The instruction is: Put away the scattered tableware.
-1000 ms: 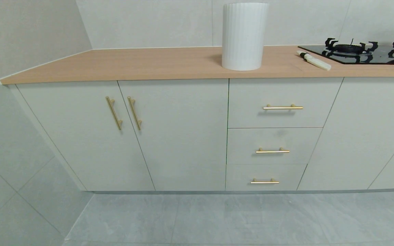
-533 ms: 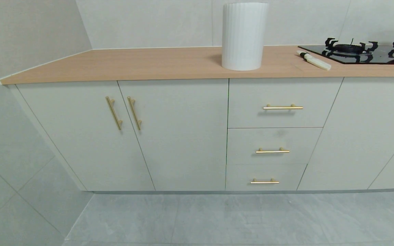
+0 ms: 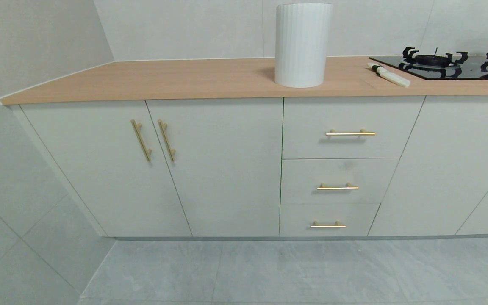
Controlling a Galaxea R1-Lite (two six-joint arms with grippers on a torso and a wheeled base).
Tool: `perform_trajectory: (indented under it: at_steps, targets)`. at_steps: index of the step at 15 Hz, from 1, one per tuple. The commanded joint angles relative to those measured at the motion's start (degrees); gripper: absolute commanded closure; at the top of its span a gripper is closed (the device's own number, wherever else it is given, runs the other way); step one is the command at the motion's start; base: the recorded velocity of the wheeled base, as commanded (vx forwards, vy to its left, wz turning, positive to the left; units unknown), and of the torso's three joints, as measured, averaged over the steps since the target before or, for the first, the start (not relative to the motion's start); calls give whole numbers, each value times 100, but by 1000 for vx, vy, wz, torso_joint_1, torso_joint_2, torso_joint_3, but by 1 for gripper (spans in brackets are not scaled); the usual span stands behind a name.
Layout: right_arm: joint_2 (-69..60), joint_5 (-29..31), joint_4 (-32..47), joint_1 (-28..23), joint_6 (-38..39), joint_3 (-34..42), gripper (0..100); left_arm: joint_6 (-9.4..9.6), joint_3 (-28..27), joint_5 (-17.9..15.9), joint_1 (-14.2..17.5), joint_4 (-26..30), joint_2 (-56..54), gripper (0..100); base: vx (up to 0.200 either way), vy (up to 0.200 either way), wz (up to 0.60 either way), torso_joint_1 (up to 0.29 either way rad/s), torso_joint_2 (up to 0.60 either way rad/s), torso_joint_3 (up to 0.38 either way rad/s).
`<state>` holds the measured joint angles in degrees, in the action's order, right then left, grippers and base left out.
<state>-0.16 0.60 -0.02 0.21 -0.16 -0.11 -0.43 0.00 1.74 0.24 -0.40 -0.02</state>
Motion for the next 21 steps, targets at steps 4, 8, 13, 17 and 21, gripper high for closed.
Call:
perform_trajectory:
  at_steps: [4, 8, 13, 17, 21]
  targets:
    - [25, -60, 11, -3, -54, 2, 0, 8, 0, 1, 2, 5, 2, 0, 0, 0, 0, 0, 0, 0]
    - [25, -165, 11, -3, -11, 2, 0, 8, 0, 1, 2, 5, 2, 0, 0, 0, 0, 0, 0, 0]
    - [16, -165, 11, -3, -11, 2, 0, -1, 0, 1, 2, 5, 2, 0, 120, 0, 0, 1, -1, 2]
    - [25, -165, 11, -3, -11, 2, 0, -1, 0, 1, 2, -4, 2, 0, 200, 0, 0, 4, 2, 4]
    - [16, -174, 11, -3, -11, 2, 0, -1, 0, -7, 2, 5, 2, 0, 200, 0, 0, 4, 5, 1]
